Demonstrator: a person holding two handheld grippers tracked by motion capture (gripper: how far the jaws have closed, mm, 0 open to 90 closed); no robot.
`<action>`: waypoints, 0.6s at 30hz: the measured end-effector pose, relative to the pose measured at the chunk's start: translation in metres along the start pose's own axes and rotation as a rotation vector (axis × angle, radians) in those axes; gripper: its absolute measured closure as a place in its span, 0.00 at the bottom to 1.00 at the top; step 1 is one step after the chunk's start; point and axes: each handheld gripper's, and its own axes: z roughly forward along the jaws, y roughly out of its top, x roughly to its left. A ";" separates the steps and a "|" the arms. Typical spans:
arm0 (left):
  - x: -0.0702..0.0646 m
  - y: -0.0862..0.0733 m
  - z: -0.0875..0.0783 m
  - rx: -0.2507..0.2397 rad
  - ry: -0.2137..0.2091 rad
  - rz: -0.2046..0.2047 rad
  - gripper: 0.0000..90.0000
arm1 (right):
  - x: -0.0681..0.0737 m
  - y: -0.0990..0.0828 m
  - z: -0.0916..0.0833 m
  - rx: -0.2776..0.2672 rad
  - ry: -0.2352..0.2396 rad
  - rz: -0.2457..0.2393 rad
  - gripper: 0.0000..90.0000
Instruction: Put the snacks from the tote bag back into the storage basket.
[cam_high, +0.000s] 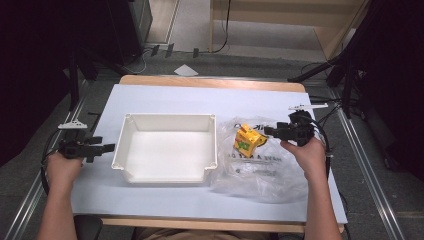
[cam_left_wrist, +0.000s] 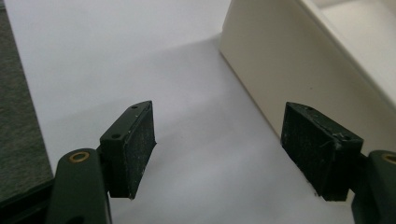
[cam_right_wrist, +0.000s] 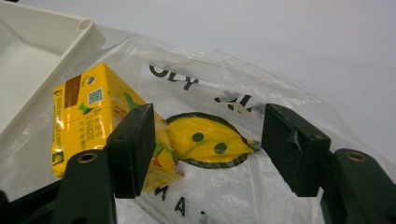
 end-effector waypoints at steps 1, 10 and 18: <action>0.000 0.000 0.000 -0.002 -0.001 -0.004 0.29 | 0.001 0.000 -0.001 0.002 -0.001 -0.012 0.42; 0.000 0.000 -0.002 0.001 -0.002 -0.007 0.29 | 0.005 0.003 -0.007 0.016 0.011 -0.007 0.47; -0.001 0.001 0.000 0.012 0.001 -0.001 0.29 | 0.008 0.009 -0.007 0.036 0.041 -0.012 0.50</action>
